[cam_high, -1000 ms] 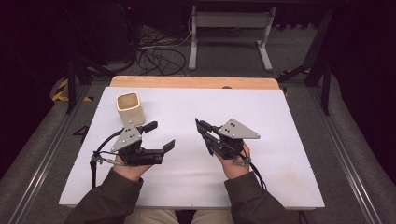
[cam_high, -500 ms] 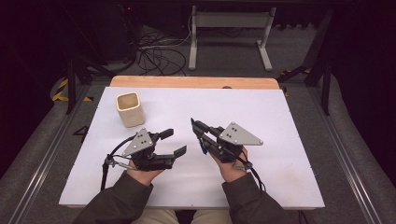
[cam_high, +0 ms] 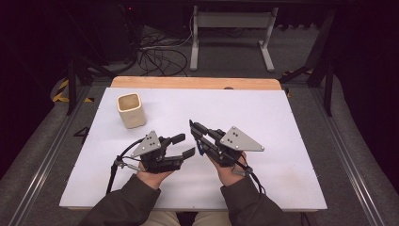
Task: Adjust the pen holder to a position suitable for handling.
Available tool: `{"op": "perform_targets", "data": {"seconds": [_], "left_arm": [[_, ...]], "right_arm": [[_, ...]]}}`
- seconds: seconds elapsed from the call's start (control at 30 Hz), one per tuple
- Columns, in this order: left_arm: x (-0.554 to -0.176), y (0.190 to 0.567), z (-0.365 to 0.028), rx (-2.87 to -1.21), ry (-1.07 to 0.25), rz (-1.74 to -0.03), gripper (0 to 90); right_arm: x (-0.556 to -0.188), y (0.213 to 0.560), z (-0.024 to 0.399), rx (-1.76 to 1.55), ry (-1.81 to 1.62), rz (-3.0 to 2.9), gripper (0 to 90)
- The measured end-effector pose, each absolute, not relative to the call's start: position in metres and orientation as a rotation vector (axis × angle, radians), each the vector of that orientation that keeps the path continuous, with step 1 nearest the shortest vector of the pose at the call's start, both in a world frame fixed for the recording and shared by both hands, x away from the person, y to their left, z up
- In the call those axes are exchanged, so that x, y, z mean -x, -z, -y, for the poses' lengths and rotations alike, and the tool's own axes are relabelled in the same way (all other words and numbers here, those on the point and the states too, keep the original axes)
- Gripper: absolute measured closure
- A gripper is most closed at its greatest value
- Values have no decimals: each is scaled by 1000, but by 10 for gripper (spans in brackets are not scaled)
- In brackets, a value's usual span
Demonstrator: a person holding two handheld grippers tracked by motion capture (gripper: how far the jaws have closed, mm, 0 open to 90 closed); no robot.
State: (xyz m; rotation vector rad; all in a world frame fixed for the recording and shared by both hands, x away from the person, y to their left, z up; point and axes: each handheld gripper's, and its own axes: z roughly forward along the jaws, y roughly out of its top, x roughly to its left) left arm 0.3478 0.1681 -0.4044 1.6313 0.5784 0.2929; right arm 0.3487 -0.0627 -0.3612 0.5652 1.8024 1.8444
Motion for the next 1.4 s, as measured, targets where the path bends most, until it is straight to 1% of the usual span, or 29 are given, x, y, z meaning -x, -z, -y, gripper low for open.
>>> {"op": "perform_targets", "data": {"seconds": [0.27,0.3,0.33,0.37,0.4,0.43,0.5,0.53,0.67,0.7,0.77,0.83,0.87,1.4], "left_arm": [[-349,409,-161,-1626,-276,-568,449],[-349,410,-160,-1627,-270,-566,477],[-350,410,-160,-1627,-269,-566,477],[-350,410,-159,-1625,-268,-564,510],[-349,411,-159,-1624,-266,-565,510],[-350,411,-159,-1622,-269,-561,548],[-349,411,-158,-1622,-274,-557,581],[-349,411,-158,-1621,-274,-556,581],[-349,411,-158,-1623,-267,-555,649],[-349,411,-158,-1626,-262,-557,679],[-349,411,-158,-1629,-259,-553,695],[-349,411,-157,-1632,-258,-549,741],[-349,411,-157,-1629,-260,-546,782],[-349,410,-157,-1655,-284,-556,795]], "right_arm": [[-346,362,59,-539,-1874,-1788,805],[-345,362,59,-526,-1891,-1776,805],[-345,362,59,-526,-1891,-1776,805],[-343,362,59,-520,-1905,-1775,805],[-343,362,59,-520,-1905,-1775,805],[-343,362,58,-515,-1910,-1771,805],[-343,362,58,-515,-1912,-1773,805],[-343,362,58,-515,-1912,-1773,805],[-343,363,58,-515,-1931,-1761,805],[-343,362,59,-512,-1935,-1756,805],[-342,362,58,-513,-1940,-1757,805],[-342,362,59,-514,-1943,-1756,805],[-342,362,59,-515,-1949,-1753,805],[-346,361,62,-521,-1954,-1778,793]]}}
